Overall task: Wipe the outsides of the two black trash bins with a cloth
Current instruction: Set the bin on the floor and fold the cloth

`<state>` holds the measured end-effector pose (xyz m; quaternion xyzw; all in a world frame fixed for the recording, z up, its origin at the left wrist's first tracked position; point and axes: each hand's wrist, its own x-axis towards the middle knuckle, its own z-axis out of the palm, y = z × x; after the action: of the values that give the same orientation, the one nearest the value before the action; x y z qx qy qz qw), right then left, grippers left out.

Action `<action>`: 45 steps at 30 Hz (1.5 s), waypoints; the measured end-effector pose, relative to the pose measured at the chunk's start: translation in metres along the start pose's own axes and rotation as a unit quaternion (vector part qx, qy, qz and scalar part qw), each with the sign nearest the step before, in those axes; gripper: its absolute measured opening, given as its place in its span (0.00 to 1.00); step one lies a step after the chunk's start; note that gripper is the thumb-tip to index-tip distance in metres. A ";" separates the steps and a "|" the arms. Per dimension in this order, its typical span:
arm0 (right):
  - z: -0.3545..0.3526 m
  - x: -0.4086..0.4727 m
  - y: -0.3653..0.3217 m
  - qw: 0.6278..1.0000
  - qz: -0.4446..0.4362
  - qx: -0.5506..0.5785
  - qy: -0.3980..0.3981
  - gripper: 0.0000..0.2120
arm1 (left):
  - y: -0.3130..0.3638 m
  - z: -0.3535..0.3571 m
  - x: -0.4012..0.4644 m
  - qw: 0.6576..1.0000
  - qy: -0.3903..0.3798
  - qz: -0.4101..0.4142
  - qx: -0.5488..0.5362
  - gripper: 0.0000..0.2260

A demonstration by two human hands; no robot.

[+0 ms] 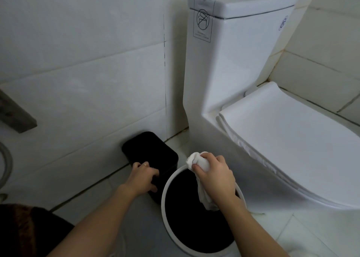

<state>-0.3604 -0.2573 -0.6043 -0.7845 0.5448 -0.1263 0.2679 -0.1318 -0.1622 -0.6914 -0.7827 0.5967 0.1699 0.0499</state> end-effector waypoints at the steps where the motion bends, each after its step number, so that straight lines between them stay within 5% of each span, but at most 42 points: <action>1: 0.001 -0.001 0.000 1.000 -0.002 -0.005 -0.003 0.17 | -0.001 0.000 0.000 1.000 0.000 0.001 -0.015 0.19; 11: 0.003 -0.006 0.001 0.999 -0.010 -0.036 -0.031 0.17 | -0.006 -0.007 -0.008 0.996 -0.063 0.023 -0.050 0.23; 23: -0.034 -0.019 -0.020 0.996 -0.023 -0.074 -0.049 0.18 | 0.012 -0.090 -0.014 0.989 -0.109 -0.034 -0.098 0.43; 37: -0.105 -0.006 -0.054 0.992 -0.089 -0.078 -0.037 0.21 | 0.089 -0.211 -0.025 0.968 -0.003 0.131 -0.214 0.32; 45: -0.101 0.029 -0.037 0.995 -0.089 -0.036 -0.018 0.23 | 0.107 -0.230 0.022 0.968 -0.036 0.101 -0.229 0.27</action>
<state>-0.3696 -0.3030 -0.5033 -0.8413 0.4721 -0.1152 0.2368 -0.1807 -0.2774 -0.4698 -0.7021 0.6158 0.3343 -0.1263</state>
